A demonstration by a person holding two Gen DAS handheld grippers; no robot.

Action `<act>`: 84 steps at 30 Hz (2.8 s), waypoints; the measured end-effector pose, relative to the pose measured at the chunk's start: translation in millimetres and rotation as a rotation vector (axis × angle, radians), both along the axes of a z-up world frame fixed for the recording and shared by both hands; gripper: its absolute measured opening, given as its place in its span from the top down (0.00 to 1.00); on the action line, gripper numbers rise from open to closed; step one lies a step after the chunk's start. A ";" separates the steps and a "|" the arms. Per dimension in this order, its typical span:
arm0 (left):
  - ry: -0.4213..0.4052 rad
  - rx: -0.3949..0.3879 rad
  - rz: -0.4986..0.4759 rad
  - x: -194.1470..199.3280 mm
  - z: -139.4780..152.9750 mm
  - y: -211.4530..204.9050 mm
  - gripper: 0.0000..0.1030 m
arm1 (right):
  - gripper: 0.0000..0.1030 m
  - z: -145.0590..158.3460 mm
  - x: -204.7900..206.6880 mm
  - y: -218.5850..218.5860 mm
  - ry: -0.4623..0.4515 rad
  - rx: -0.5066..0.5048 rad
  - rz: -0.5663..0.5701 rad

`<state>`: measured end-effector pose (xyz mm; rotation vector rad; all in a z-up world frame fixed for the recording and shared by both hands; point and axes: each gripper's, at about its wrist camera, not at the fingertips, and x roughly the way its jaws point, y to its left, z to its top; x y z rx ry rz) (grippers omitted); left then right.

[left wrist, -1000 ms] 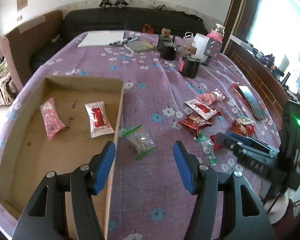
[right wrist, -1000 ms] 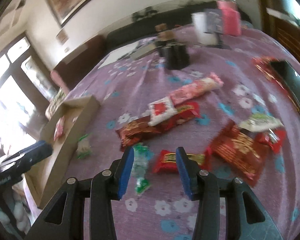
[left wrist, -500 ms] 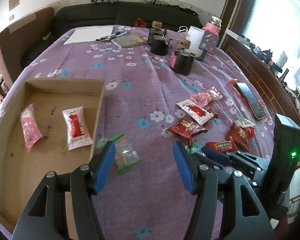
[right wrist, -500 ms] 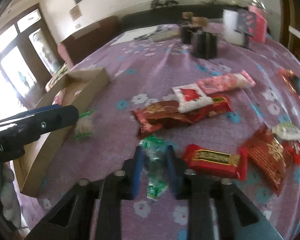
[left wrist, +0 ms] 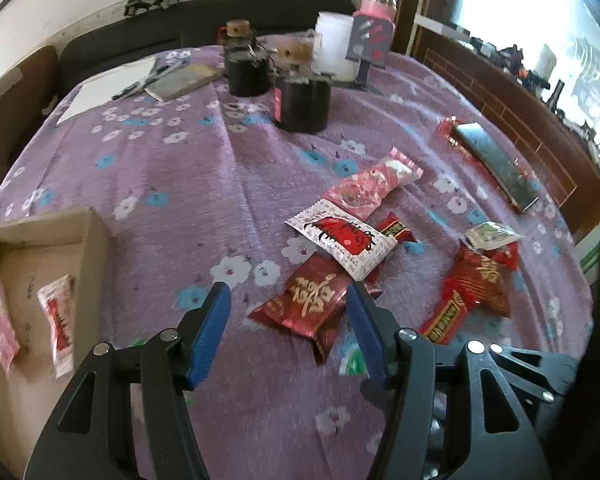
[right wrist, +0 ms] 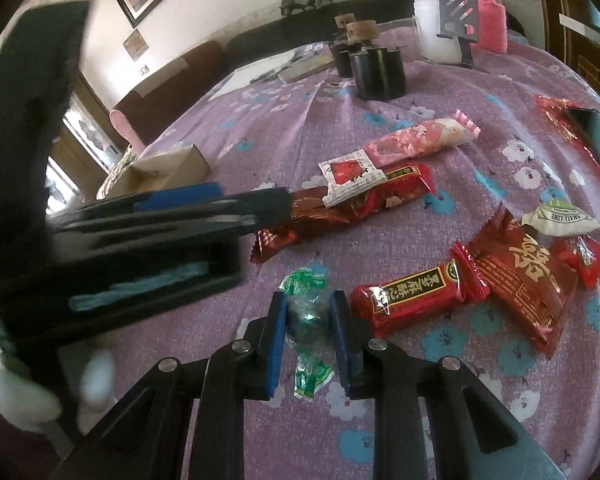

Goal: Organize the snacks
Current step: 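Grasp the dark red packet with left tool while right tool grasps green candy, then carry both snacks into the cardboard box and release them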

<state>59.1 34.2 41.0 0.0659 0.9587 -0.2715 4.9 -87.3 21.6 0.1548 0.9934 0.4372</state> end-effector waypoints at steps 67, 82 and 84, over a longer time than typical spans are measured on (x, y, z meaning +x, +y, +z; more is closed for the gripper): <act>-0.046 -0.221 0.143 -66.3 26.3 95.4 0.73 | 0.78 5.8 1.0 -18.0 -0.064 0.067 -0.075; 0.002 -0.172 0.448 -62.6 13.5 261.8 0.73 | 0.79 55.2 5.5 72.1 -0.063 0.093 0.086; 0.018 -0.168 0.454 -54.2 8.4 267.1 0.73 | 0.79 59.5 13.7 100.8 -0.049 0.093 0.131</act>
